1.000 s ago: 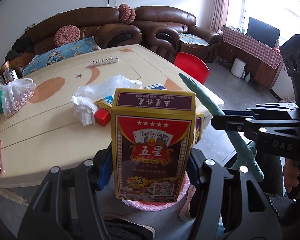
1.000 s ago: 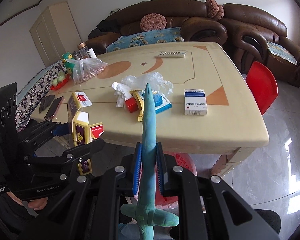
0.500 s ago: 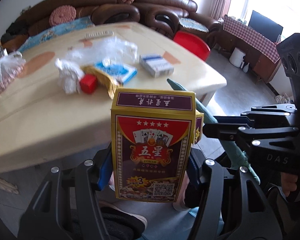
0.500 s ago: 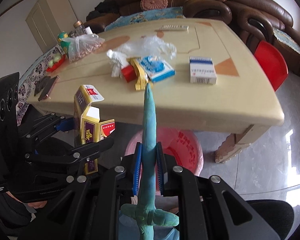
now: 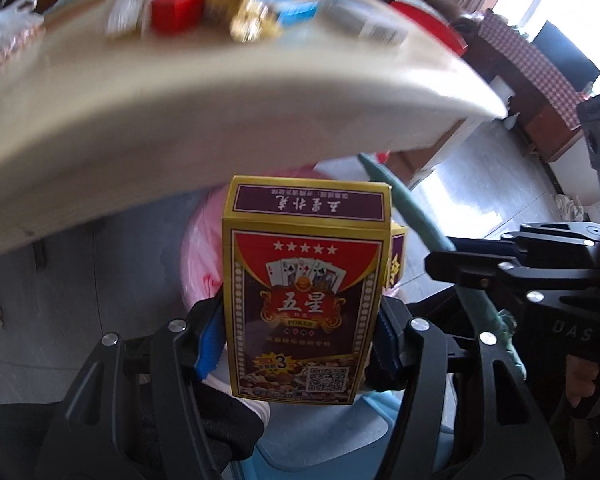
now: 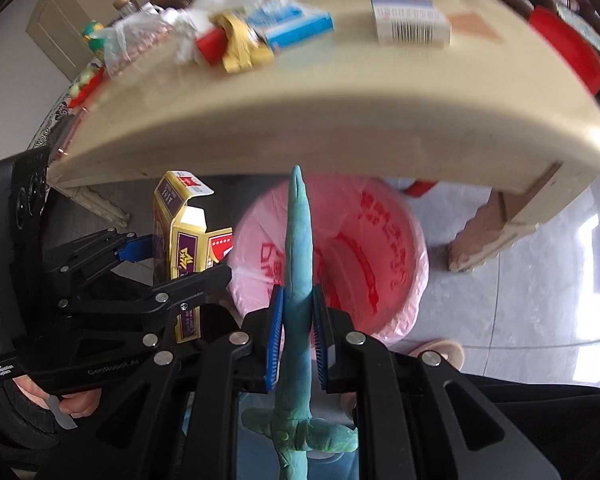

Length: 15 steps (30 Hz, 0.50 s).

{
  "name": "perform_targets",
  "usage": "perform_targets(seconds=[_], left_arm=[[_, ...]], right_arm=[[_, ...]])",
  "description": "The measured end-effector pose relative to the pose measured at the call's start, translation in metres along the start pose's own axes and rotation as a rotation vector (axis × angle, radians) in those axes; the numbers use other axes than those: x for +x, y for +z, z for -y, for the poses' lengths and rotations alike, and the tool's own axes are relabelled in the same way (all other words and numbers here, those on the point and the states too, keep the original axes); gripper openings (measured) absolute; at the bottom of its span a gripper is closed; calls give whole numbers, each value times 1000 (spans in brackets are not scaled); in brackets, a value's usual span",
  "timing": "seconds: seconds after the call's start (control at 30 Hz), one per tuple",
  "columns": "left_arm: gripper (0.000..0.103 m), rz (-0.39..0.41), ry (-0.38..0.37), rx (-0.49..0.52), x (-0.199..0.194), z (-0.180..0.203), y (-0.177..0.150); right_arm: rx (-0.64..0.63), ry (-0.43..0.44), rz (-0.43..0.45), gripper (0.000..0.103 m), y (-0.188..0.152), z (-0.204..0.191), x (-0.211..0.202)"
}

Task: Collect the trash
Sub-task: 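Lower both tools over the pink bin and open both to drop the items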

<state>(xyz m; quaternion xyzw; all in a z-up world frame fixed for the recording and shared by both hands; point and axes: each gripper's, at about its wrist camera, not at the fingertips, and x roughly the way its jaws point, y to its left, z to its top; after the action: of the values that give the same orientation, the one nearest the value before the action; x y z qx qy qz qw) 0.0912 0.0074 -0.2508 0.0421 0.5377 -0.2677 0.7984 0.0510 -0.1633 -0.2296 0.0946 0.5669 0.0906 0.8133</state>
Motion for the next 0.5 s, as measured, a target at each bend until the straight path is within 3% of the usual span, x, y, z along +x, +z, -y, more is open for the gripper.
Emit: perform_targets(seconds=[0.23, 0.5], left_arm=[[60, -75, -20, -92, 48, -16, 10], [60, -146, 29, -127, 87, -11, 11]], right_arm=[[90, 15, -81, 15, 5, 24, 59], [166, -14, -104, 15, 13, 45, 113]])
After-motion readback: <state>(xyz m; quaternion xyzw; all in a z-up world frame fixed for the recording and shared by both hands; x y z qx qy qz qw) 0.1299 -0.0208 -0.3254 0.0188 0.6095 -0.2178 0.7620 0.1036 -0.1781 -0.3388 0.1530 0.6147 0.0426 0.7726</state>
